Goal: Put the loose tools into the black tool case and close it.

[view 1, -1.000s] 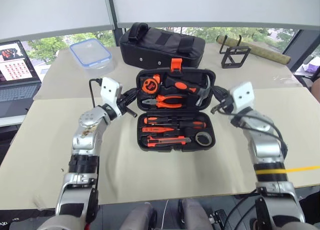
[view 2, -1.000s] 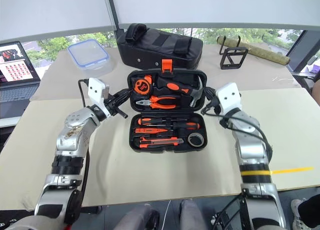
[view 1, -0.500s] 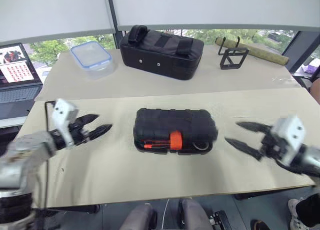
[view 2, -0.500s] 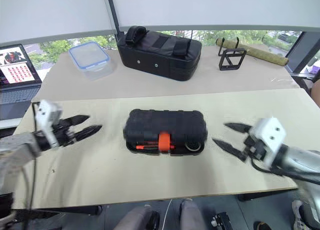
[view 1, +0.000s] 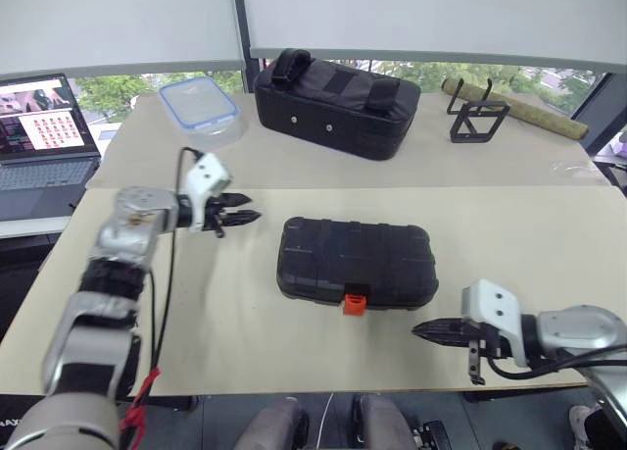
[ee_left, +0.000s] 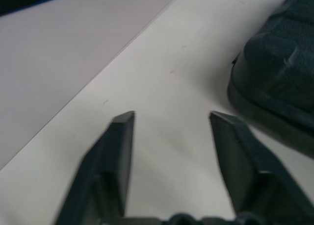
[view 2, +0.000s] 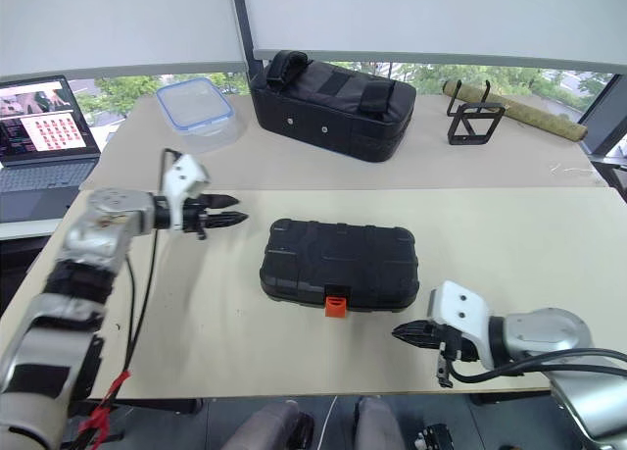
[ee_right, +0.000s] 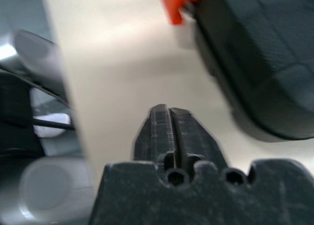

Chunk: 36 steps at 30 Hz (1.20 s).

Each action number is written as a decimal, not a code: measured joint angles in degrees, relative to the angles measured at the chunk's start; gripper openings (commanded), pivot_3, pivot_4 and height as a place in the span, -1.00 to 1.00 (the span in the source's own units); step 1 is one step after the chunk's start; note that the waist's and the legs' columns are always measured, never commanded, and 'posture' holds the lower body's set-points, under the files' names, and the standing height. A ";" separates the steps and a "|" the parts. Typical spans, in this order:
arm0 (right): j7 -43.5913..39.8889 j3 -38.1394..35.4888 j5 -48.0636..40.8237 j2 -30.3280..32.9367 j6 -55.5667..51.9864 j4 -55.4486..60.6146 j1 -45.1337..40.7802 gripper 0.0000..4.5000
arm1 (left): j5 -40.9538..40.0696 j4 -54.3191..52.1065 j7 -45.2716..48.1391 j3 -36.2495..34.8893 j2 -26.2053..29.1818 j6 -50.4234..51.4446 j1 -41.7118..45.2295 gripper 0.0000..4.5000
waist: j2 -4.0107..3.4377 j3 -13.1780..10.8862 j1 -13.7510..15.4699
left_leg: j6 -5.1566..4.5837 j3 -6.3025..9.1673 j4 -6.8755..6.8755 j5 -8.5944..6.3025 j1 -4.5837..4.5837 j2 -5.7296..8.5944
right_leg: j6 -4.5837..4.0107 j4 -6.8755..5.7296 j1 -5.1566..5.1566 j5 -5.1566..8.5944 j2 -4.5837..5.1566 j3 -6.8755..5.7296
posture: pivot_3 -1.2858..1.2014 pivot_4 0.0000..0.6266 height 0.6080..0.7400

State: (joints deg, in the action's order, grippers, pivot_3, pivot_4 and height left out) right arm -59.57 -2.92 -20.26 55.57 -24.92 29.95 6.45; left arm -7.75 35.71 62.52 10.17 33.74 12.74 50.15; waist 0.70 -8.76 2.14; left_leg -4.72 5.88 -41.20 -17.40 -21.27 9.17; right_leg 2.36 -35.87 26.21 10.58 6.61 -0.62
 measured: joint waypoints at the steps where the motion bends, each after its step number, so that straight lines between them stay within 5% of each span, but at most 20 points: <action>1: 0.12 1.67 1.14 -0.40 0.48 -0.99 -1.23 -1.00 | 1.26 2.78 0.34 1.05 -1.76 -2.55 1.53 -0.69 | 0.00 0.00 -0.18 | -0.18 0.01 -0.10 0.10 -0.19 -0.02 | -0.01 -0.10 0.14 0.00 -0.01 -0.02 | 0.03 -0.52 0.64; 3: 0.63 4.50 3.09 -1.49 0.81 -2.79 -4.20 -1.00 | 3.53 7.92 0.52 2.50 -4.11 -6.59 3.81 -0.96 | 0.02 -0.02 -0.74 | -0.18 0.04 -0.11 0.10 -0.24 -0.02 | -0.01 -0.04 0.16 -0.01 -0.01 -0.07 | 0.03 -0.52 0.64; 10: 3.72 11.56 9.52 -7.10 1.31 -11.98 -15.58 -1.00 | 8.90 14.00 2.24 4.74 -6.58 -16.55 6.38 -0.96 | 0.09 -0.06 -1.58 | -0.21 0.07 -0.40 0.07 -0.36 -0.03 | -0.02 -0.02 0.17 -0.01 -0.03 -0.01 | 0.03 -0.52 0.64; 16: 7.84 10.83 13.52 -9.23 2.87 -22.10 -23.28 -1.00 | 7.14 5.27 14.38 4.55 -2.21 -16.66 1.75 -0.96 | 0.06 -0.06 -1.40 | -0.22 0.11 -0.56 0.08 -0.76 0.01 | -0.03 -0.26 0.62 -0.02 -0.12 -0.07 | 0.03 -0.52 0.64; 25: 1.02 -0.09 3.62 -3.85 -0.05 -13.43 -14.89 -1.00 | -8.31 -7.39 14.55 -4.97 -7.73 12.57 12.62 -0.96 | 0.05 -0.06 -0.83 | -0.25 0.32 -1.06 0.09 -1.21 0.14 | 0.06 -0.33 0.76 -0.07 -0.10 -0.18 | 0.03 -0.52 0.64; 30: 2.93 -2.67 -1.11 -5.27 -4.48 -8.35 -12.16 -1.00 | -5.47 -15.06 15.62 7.72 -16.41 12.54 5.47 -0.96 | -0.23 0.10 -1.13 | -0.25 0.27 -0.67 0.07 -0.46 0.08 | 0.05 -0.14 0.09 -0.07 -0.01 0.02 | 0.03 -0.52 0.64; 36: 7.09 -2.61 -3.83 -8.61 -8.11 -5.04 -13.96 -1.00 | 4.25 -9.78 11.03 16.03 -17.81 -0.51 4.63 -0.96 | -0.30 0.11 -1.22 | -0.05 0.24 -0.57 0.01 -0.19 -0.06 | -0.13 -0.09 -0.11 -0.17 -0.05 0.29 | 0.03 -0.52 0.64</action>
State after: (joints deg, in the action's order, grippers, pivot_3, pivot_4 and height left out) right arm -52.48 -5.53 -24.09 46.95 -33.03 24.91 -7.51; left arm -3.50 25.93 73.55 26.20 15.92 12.23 54.77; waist 0.40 -8.65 0.92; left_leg -4.78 6.12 -41.77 -17.39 -21.46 9.11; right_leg 2.24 -35.96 26.10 10.42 6.56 -0.33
